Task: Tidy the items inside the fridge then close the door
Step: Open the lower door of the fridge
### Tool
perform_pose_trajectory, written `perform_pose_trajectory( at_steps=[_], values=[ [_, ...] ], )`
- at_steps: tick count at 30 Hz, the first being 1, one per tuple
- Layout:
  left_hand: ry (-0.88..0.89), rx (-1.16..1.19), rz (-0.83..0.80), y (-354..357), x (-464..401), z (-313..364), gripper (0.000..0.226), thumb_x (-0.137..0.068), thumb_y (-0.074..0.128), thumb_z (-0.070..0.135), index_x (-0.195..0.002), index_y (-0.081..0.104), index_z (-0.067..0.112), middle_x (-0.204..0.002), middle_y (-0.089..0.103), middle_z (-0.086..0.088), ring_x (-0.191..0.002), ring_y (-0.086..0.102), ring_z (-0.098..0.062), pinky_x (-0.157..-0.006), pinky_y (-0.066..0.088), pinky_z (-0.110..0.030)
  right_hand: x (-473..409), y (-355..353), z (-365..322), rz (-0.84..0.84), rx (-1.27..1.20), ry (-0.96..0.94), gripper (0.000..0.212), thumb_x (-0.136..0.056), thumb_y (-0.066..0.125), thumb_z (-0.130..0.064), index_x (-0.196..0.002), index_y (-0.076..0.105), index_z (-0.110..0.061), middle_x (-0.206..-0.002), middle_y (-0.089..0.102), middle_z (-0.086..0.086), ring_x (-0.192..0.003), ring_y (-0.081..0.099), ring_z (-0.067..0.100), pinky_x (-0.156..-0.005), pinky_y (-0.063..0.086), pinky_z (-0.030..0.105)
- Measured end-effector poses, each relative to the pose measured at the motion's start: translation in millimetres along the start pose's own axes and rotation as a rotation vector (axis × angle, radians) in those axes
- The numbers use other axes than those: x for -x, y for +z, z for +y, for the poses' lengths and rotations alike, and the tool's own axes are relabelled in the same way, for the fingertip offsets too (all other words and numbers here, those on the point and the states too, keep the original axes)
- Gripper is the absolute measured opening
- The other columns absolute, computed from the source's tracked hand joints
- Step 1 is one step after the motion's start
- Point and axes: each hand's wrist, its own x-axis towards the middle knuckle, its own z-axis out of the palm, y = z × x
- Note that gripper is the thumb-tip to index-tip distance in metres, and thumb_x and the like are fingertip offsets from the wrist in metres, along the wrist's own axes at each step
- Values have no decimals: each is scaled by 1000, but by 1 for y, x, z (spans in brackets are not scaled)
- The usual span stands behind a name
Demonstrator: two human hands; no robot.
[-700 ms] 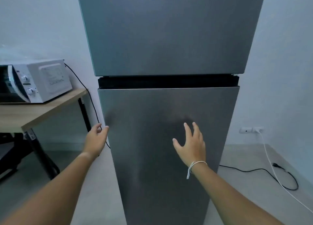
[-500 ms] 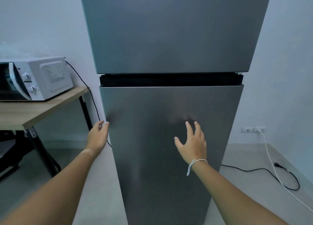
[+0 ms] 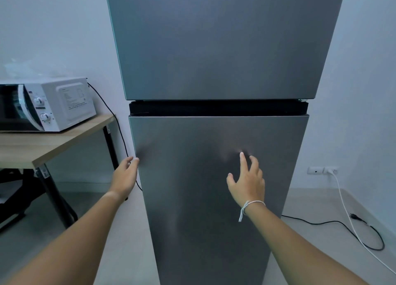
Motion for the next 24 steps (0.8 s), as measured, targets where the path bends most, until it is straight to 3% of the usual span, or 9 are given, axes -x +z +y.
perform_pose_trajectory(
  at_steps=[6,14,18,24],
  values=[
    [-19,67,-39,9,-3,4,46,-95,38,40,-135,45,18,-144,44,-4,-131,43,-29,-112,33,-50,3,7,4,-39,-51,-19,72,-88,51,-35,-149,12,-27,-158,4,3,-143,19,28,-109,36,41],
    [-35,172,-130,8,-15,14,61,-89,36,55,-143,34,27,-154,31,6,-142,30,-20,-119,19,-45,2,13,3,-49,-92,-7,78,-87,53,-34,-149,6,-28,-158,-4,2,-143,18,28,-109,37,42],
    [-75,260,-114,13,-13,20,50,-95,36,46,-140,37,25,-150,35,2,-138,33,-22,-109,30,-42,2,11,4,-60,-81,-8,78,-88,52,-35,-149,5,-29,-158,-4,1,-143,17,28,-110,36,41],
    [-19,283,-165,16,-8,43,48,-98,25,45,-137,43,24,-128,49,5,-127,43,-20,-102,25,-31,0,8,2,-75,-85,-1,78,-88,52,-36,-150,5,-28,-159,-5,1,-145,12,28,-111,35,41]
  ],
)
